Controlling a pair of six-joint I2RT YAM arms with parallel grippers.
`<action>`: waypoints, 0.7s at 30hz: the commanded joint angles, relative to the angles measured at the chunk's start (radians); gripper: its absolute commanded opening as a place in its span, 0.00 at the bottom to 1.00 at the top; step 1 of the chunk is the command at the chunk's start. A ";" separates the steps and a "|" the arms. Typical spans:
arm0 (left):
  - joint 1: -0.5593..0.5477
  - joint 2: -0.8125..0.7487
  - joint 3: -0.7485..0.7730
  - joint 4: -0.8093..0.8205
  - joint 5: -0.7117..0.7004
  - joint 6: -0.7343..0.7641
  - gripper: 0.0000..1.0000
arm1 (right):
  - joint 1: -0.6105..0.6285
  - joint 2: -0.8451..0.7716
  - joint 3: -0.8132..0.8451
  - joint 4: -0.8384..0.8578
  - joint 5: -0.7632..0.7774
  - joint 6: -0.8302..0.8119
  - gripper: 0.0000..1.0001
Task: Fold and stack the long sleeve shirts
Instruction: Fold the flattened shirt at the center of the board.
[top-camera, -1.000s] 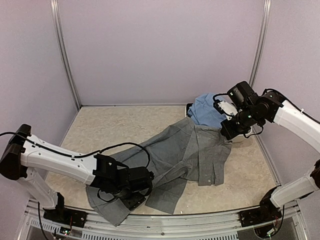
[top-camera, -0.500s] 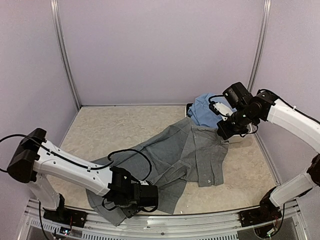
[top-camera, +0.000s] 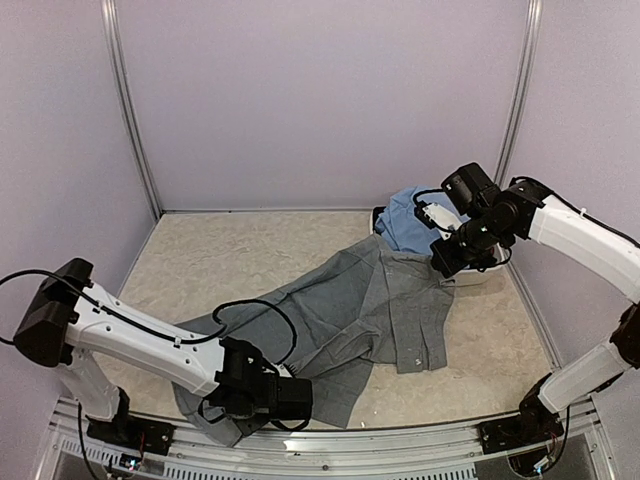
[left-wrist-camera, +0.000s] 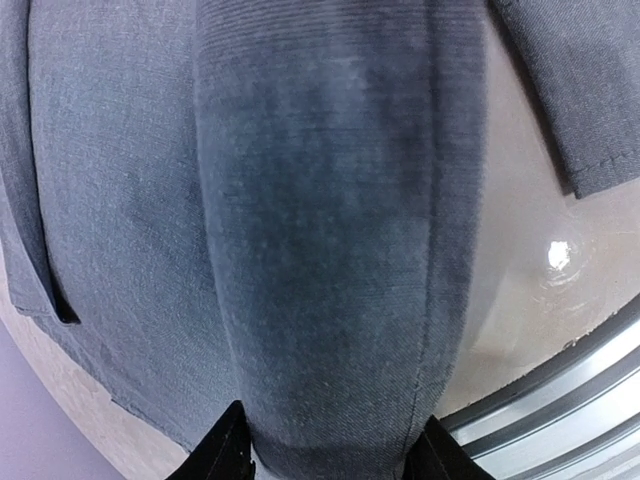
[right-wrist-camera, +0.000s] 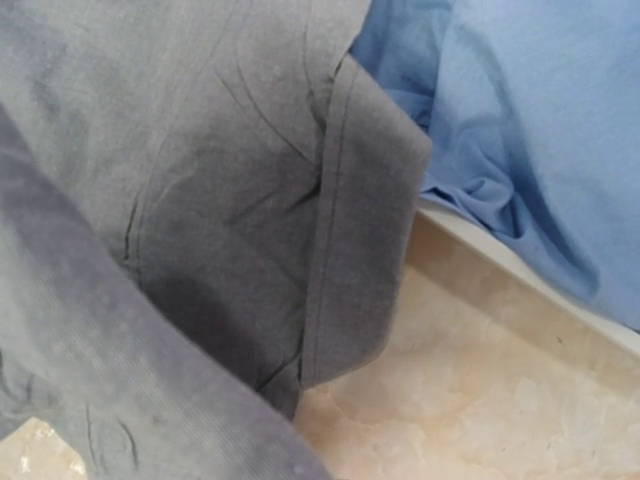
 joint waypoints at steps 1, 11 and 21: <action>-0.004 -0.064 0.007 -0.006 -0.013 0.009 0.45 | -0.013 0.011 0.034 0.009 0.004 -0.010 0.00; 0.028 -0.081 -0.010 -0.028 -0.030 0.039 0.18 | -0.011 0.018 0.032 0.011 -0.016 -0.014 0.00; 0.107 -0.157 -0.008 -0.086 -0.030 0.085 0.06 | -0.011 0.044 0.050 0.021 -0.067 -0.036 0.00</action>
